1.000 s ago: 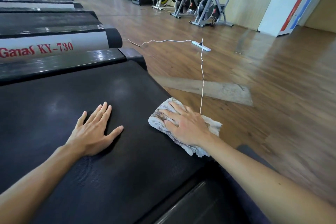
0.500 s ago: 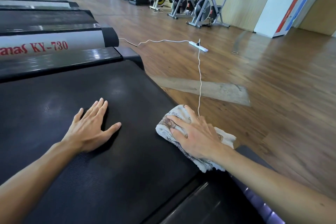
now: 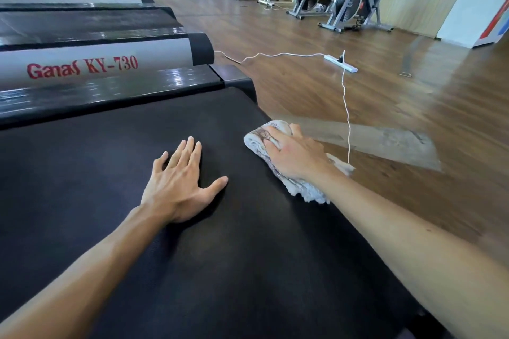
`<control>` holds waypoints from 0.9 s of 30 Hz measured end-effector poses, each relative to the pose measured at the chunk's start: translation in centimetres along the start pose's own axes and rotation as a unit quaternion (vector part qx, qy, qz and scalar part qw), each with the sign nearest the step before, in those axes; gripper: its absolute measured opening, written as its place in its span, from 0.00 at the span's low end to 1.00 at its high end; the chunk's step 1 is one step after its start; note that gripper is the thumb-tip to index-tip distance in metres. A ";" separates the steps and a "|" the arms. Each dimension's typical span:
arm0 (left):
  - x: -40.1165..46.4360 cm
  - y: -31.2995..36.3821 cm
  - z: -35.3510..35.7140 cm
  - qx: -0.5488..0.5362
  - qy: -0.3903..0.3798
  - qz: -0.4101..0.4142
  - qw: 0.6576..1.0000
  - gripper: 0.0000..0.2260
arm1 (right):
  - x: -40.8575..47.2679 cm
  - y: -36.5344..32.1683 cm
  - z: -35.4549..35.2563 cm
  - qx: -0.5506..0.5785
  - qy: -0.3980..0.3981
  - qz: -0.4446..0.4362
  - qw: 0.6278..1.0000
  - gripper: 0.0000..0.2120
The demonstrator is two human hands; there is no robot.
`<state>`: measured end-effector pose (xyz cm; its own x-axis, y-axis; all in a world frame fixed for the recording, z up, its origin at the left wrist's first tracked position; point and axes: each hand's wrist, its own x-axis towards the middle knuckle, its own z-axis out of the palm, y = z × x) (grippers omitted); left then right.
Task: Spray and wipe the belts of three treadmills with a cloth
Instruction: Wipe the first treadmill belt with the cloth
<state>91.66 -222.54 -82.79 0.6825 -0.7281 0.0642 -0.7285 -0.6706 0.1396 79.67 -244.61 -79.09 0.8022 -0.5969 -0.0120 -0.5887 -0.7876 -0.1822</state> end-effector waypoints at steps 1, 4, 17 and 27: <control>0.5 0.0 0.0 -0.001 -0.001 0.002 1.000 0.52 | 1.3 -0.7 0.0 0.006 0.000 -0.003 1.000 0.24; 2.6 0.0 0.0 -0.004 0.004 0.001 1.000 0.53 | 5.2 -2.3 0.1 0.021 0.006 0.002 1.000 0.23; 4.0 -0.2 0.6 0.001 0.022 0.011 1.000 0.53 | 18.5 -6.0 0.7 0.032 -0.013 -0.041 0.999 0.27; 4.1 0.7 -0.2 0.007 -0.010 0.013 1.000 0.54 | 11.9 -1.1 -0.6 0.151 -0.041 0.001 0.988 0.28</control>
<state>93.92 -225.98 -82.25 0.6618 -0.7482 0.0470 -0.7471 -0.6531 0.1240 89.80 -250.88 -78.45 0.8136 -0.5745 -0.0894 -0.5436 -0.6972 -0.4673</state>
